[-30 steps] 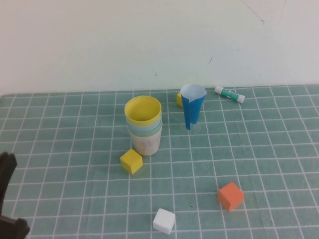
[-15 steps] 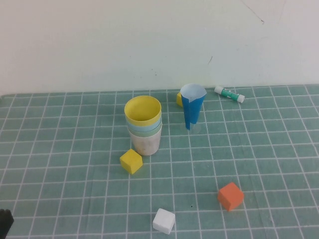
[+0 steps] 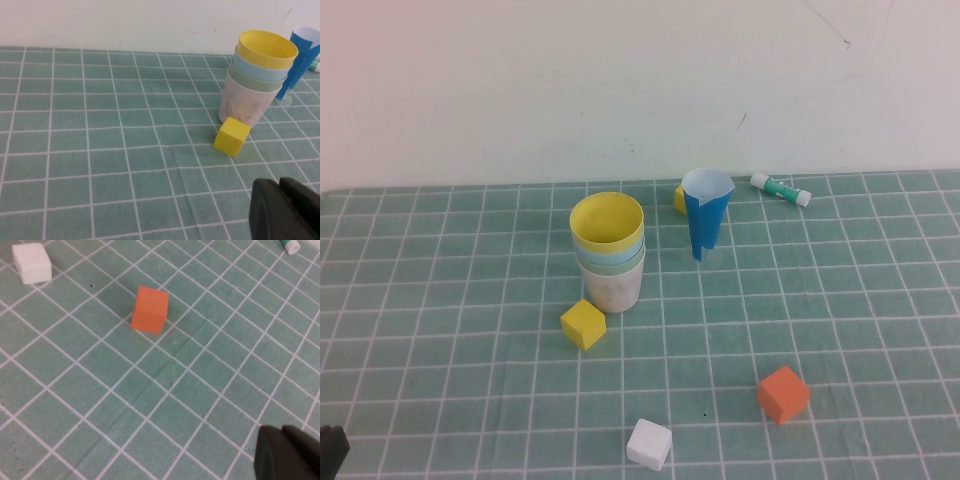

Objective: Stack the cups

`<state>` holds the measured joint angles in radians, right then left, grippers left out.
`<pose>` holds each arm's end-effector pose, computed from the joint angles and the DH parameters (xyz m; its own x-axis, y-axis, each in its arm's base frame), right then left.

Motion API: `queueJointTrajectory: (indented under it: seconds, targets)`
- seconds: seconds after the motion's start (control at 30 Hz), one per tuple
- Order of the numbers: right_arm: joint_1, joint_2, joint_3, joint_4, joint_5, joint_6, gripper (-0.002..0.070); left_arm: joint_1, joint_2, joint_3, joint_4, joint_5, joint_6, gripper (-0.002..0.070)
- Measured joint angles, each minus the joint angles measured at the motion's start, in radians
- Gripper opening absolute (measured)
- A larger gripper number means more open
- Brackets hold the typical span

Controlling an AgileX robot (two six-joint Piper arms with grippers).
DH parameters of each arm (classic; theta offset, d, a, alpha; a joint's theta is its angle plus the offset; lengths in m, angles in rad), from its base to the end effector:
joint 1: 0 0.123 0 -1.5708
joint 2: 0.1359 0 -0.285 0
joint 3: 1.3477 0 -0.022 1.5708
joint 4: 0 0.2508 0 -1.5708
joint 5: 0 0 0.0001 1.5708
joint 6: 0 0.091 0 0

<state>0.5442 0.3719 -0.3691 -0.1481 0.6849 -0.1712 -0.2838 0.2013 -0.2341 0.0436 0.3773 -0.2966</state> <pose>0.0677 0.0310 0.2538 -0.3332 -0.5302 -0.7796 -0.5665 0.7736 -0.2840 0.0632 -0.0169 0.2459 -0.3032 -0.1754 -0.9367 0.1946 0.9508 -0.2410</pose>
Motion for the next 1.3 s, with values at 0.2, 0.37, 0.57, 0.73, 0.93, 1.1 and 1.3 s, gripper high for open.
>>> queueJointTrajectory:
  seconds: [0.2, 0.37, 0.57, 0.73, 0.93, 1.1, 1.3]
  targets:
    - [0.000, 0.000, 0.000, 0.000, 0.000, 0.002, 0.0000, 0.000, -0.014, 0.022, -0.004, -0.010, 0.000, -0.0001]
    - [0.000, 0.000, 0.000, 0.000, 0.000, 0.002, 0.0000, 0.076, -0.119, 0.081, -0.004, 0.006, -0.021, -0.0001]
    - [0.000, 0.000, 0.000, 0.000, 0.000, 0.004, 0.0000, 0.214, -0.213, 0.162, -0.015, 0.063, 0.109, -0.0001]
    - [0.000, 0.000, 0.000, 0.000, 0.000, 0.004, 0.0000, 0.249, -0.213, 0.235, -0.065, 0.007, 0.099, -0.0001]
    - [0.000, -0.002, 0.000, 0.000, 0.000, 0.004, 0.0000, 0.249, -0.216, 0.243, -0.064, -0.033, 0.109, -0.0001]
    - [0.000, -0.004, 0.000, 0.000, 0.000, 0.004, 0.0000, 0.249, -0.216, 0.243, -0.062, -0.033, 0.109, -0.0001]
    - [0.000, -0.005, 0.000, 0.000, 0.000, 0.004, 0.0000, 0.249, -0.216, 0.243, -0.062, -0.034, 0.109, -0.0001]
